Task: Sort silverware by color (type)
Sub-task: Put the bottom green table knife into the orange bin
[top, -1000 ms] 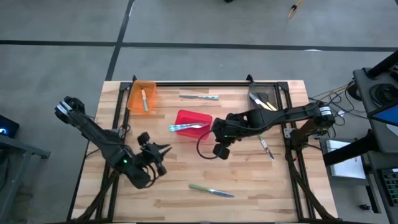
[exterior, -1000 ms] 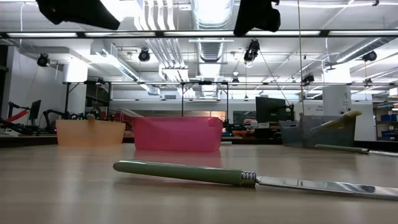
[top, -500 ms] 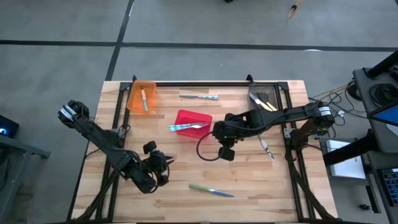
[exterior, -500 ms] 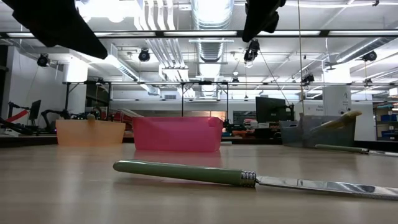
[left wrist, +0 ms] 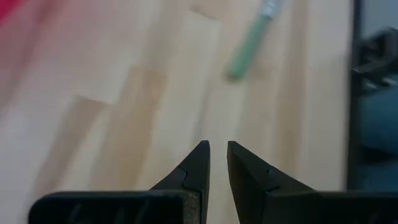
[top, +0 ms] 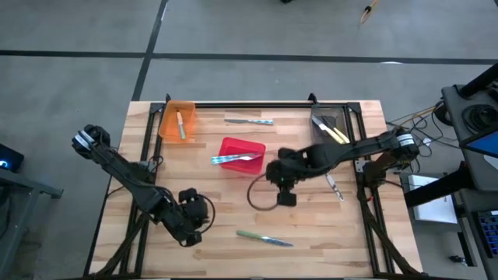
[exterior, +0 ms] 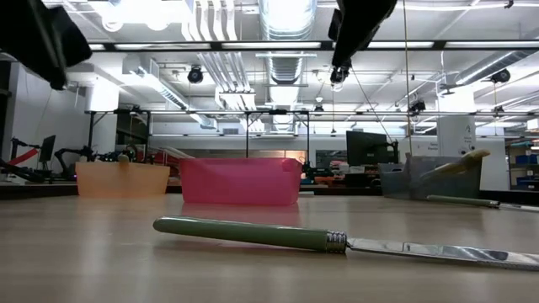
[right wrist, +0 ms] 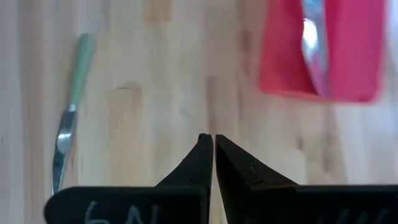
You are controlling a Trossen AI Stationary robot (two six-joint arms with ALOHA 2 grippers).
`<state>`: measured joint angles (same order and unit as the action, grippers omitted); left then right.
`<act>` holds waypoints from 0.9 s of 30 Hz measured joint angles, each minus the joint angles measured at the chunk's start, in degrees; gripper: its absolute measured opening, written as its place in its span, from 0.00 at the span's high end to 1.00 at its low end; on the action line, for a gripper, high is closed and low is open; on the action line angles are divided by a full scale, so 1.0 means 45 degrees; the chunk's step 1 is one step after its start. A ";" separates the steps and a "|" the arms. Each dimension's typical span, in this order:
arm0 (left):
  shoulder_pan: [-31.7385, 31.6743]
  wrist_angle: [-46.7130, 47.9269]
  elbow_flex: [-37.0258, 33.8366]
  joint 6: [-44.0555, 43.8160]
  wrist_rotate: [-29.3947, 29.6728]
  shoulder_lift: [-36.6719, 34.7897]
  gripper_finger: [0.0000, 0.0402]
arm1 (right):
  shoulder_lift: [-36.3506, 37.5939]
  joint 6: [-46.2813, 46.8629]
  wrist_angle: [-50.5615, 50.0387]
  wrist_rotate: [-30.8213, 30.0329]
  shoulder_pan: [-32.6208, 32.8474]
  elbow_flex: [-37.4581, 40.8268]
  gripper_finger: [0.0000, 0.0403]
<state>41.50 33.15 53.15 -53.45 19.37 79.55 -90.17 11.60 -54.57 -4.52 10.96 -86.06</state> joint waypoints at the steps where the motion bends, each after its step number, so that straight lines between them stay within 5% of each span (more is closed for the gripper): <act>1: 0.0077 0.0162 0.0206 -0.0099 -0.0269 0.0000 0.91 | -0.0001 -0.0123 0.0420 0.0022 0.0097 0.0292 0.98; 7: 0.0449 0.1215 0.1375 -0.0421 -0.0491 -0.0005 0.91 | 0.0103 -0.0841 0.2193 -0.0013 0.0583 0.1918 0.98; 13: -0.0037 0.0913 0.1816 0.0713 0.0944 0.0145 0.91 | 0.0952 -0.1535 0.4770 0.0007 0.0927 0.3941 0.98; 27: -0.1189 -0.2227 0.1807 0.2382 0.0909 0.1679 0.91 | 0.5550 -0.2179 0.8008 -0.0009 0.0981 0.7407 0.98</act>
<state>36.15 23.12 61.28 -42.73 23.46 87.10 -65.19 1.79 -18.53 -4.57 15.38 -52.73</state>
